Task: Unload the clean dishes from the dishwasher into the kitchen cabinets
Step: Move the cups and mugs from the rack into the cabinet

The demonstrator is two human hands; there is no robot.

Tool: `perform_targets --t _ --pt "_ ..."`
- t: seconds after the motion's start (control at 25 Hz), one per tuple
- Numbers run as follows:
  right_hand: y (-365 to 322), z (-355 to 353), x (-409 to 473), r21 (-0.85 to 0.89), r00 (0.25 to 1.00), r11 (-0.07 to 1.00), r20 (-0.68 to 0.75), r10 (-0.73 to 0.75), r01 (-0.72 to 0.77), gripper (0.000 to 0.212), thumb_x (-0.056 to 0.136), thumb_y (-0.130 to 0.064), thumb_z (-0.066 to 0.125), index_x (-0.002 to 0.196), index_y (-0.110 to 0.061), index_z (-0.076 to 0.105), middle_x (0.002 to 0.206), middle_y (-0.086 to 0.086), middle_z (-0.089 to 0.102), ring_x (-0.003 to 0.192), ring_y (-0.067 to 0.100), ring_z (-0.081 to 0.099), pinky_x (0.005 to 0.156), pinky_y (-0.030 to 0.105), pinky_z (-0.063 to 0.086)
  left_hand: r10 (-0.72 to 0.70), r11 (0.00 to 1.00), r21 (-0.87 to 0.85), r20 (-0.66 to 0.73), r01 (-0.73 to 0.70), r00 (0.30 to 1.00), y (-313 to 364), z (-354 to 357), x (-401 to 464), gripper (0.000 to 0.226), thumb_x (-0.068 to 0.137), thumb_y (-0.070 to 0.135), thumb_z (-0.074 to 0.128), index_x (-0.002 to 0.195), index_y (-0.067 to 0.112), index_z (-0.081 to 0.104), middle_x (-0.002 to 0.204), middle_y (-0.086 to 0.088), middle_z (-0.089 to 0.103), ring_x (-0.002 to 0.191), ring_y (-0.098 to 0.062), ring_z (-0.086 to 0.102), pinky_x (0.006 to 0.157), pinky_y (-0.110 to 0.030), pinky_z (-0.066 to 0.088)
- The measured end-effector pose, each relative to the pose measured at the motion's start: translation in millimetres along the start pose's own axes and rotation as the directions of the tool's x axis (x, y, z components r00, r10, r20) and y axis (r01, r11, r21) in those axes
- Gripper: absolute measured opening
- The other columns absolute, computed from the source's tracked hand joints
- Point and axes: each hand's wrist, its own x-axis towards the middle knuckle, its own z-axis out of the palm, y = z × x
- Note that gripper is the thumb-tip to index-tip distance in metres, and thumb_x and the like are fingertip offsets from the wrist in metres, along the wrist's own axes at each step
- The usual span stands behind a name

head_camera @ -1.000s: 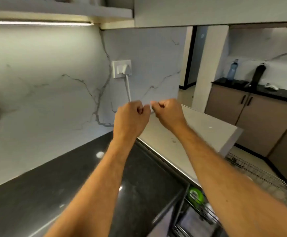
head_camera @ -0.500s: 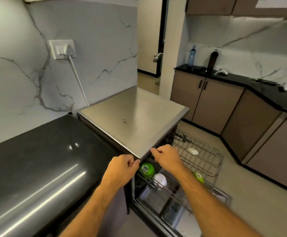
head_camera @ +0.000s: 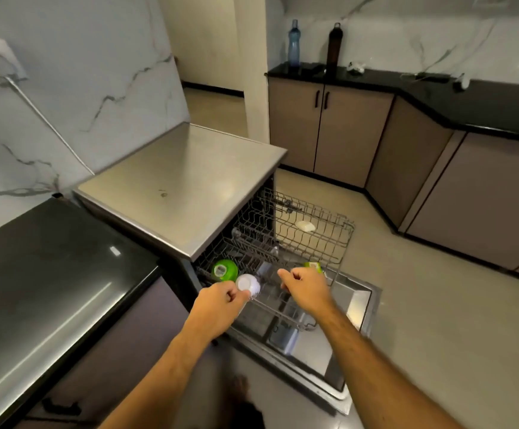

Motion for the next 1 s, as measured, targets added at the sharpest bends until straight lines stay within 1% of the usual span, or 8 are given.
perform_targets --t 0.16,0.28,0.4,0.52,0.64,0.76,0.88,1.0 --pt "32.3 9.6 17.5 0.011 0.999 1.000 0.029 0.021 -0.022 0.020 0.093 -0.037 0.062 0.081 -0.022 0.065 0.081 -0.009 0.068 0.078 0.010 0.063 0.068 0.026 0.050 -0.063 0.997 -0.043 0.077 0.067 0.995 -9.3 20.8 27.4 0.018 0.094 0.038 0.057 0.087 0.022 0.062 0.077 0.009 0.066 0.074 -0.008 0.064 0.071 -0.028 0.053" --pt "52.1 21.5 44.3 0.009 0.995 0.998 0.075 0.060 -0.061 0.007 0.091 -0.030 0.066 0.098 -0.027 0.067 0.097 -0.013 0.067 0.092 0.008 0.062 0.079 0.024 0.048 -0.082 0.994 -0.056 0.124 0.090 0.989 -18.7 36.1 60.7 0.016 0.101 0.024 0.047 0.106 0.023 0.062 0.095 0.002 0.066 0.082 -0.017 0.065 0.074 -0.034 0.053" --pt "67.8 41.7 83.7 -0.075 0.986 0.992 0.125 0.107 -0.098 0.025 0.088 -0.022 0.068 0.112 -0.029 0.064 0.114 -0.006 0.063 0.104 0.014 0.060 0.092 0.032 0.051 -0.093 0.995 -0.014 0.194 0.098 0.977 -32.5 54.9 115.8 0.022 0.101 0.017 0.045 0.117 0.022 0.059 0.106 -0.003 0.065 0.087 -0.022 0.064 0.076 -0.034 0.054" --pt "71.8 64.4 124.2 -0.214 0.964 0.972 0.223 0.144 -0.095 0.045 0.084 -0.012 0.065 0.124 -0.031 0.057 0.125 -0.002 0.055 0.115 0.021 0.054 0.098 0.037 0.049 -0.124 0.992 0.045 0.227 0.117 0.966 -43.1 71.2 176.4 0.026 0.096 0.019 0.053 0.122 0.021 0.056 0.116 -0.007 0.064 0.096 -0.027 0.063 0.086 -0.036 0.053" --pt "75.3 99.6 163.3 -0.318 0.935 0.948 0.338 0.111 0.003 0.058 0.084 -0.009 0.062 0.137 -0.028 0.048 0.135 0.001 0.049 0.124 0.026 0.045 0.103 0.038 0.044 -0.209 0.975 0.129 0.263 0.181 0.942 -64.8 90.5 225.8 0.032 0.096 0.017 0.053 0.128 0.015 0.054 0.123 -0.011 0.061 0.111 -0.031 0.058 0.087 -0.029 0.043" --pt "83.4 141.9 195.5 -0.359 0.913 0.930 0.401 0.080 0.076 0.067 0.084 -0.009 0.062 0.146 -0.022 0.040 0.143 0.004 0.045 0.128 0.028 0.040 0.108 0.038 0.039 -0.258 0.962 0.168 0.324 0.213 0.910 -89.6 113.9 254.5 0.027 0.096 0.016 0.053 0.123 0.018 0.054 0.126 -0.010 0.058 0.111 -0.029 0.056 0.084 -0.027 0.042" --pt "92.4 172.8 211.8 -0.413 0.878 0.900 0.471 0.083 0.137 0.067 0.088 -0.017 0.062 0.149 -0.016 0.034 0.146 0.010 0.042 0.131 0.032 0.036 0.110 0.042 0.037 -0.300 0.943 0.234 0.286 0.237 0.910 -108.0 132.6 269.6 0.030 0.097 0.018 0.053 0.126 0.022 0.054 0.128 -0.005 0.057 0.112 -0.027 0.056 0.078 -0.024 0.036" --pt "102.9 193.5 226.2 -0.551 0.867 0.749 0.494 -0.063 0.368 0.069 0.093 -0.016 0.057 0.154 -0.014 0.024 0.157 0.017 0.027 0.147 0.045 0.011 0.121 0.052 0.017 -0.335 0.911 0.318 0.200 0.262 0.921 -127.1 146.4 285.8 0.041 0.092 0.017 0.058 0.132 0.020 0.050 0.136 -0.008 0.050 0.119 -0.030 0.052 0.084 -0.031 0.041"
